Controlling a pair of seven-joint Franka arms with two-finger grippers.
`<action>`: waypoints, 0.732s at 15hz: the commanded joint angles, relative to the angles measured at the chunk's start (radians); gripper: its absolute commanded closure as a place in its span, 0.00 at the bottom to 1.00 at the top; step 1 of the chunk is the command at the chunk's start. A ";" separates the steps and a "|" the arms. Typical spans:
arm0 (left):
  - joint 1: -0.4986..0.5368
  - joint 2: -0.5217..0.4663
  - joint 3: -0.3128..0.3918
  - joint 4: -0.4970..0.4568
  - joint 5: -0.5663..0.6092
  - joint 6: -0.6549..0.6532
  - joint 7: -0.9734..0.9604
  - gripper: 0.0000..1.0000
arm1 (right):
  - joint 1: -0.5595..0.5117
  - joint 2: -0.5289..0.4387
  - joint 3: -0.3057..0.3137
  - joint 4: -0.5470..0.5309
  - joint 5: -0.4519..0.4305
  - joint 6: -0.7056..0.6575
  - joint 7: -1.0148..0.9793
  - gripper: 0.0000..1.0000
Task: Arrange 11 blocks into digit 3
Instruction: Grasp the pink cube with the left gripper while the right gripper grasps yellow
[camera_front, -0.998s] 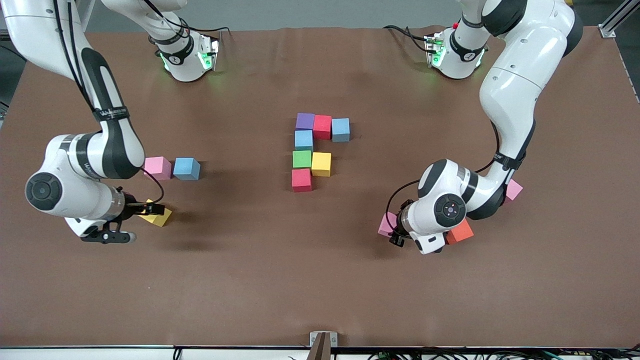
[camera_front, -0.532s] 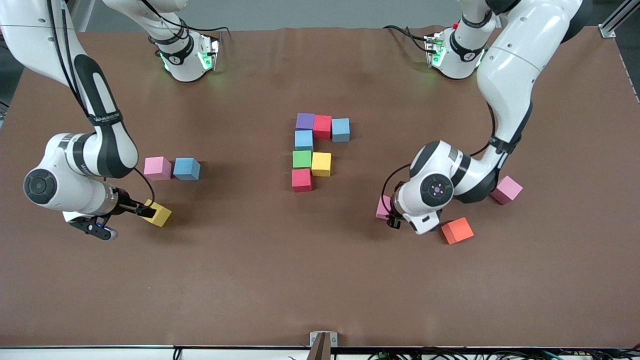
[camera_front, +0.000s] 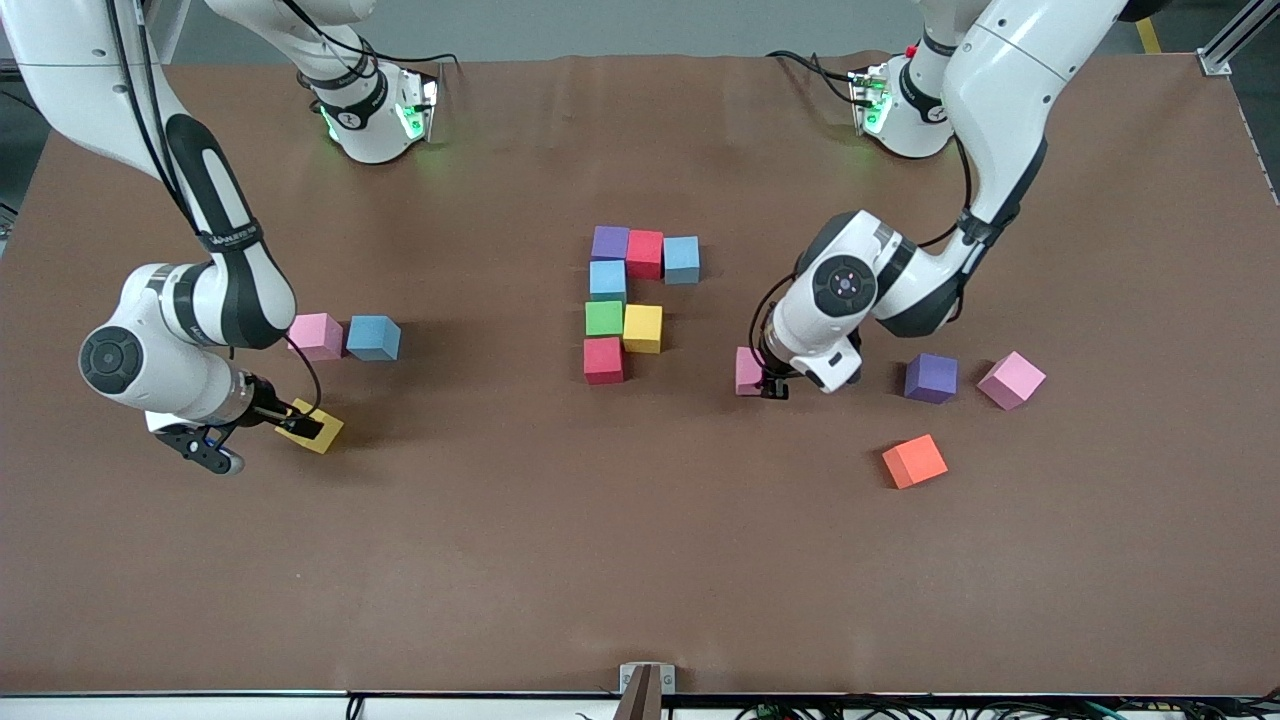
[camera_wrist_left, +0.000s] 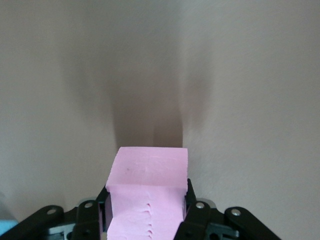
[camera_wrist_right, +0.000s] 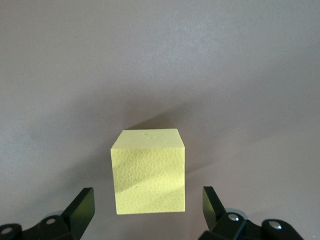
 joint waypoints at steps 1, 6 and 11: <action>-0.032 -0.036 -0.008 -0.071 0.018 0.085 -0.176 0.82 | -0.006 0.007 0.010 -0.031 -0.020 0.053 0.017 0.04; -0.118 -0.013 -0.008 -0.034 0.023 0.087 -0.219 0.82 | -0.005 0.036 0.008 -0.022 -0.022 0.067 0.014 0.04; -0.172 0.022 -0.006 0.009 0.035 0.085 -0.227 0.82 | -0.009 0.070 0.007 0.001 -0.041 0.087 0.014 0.05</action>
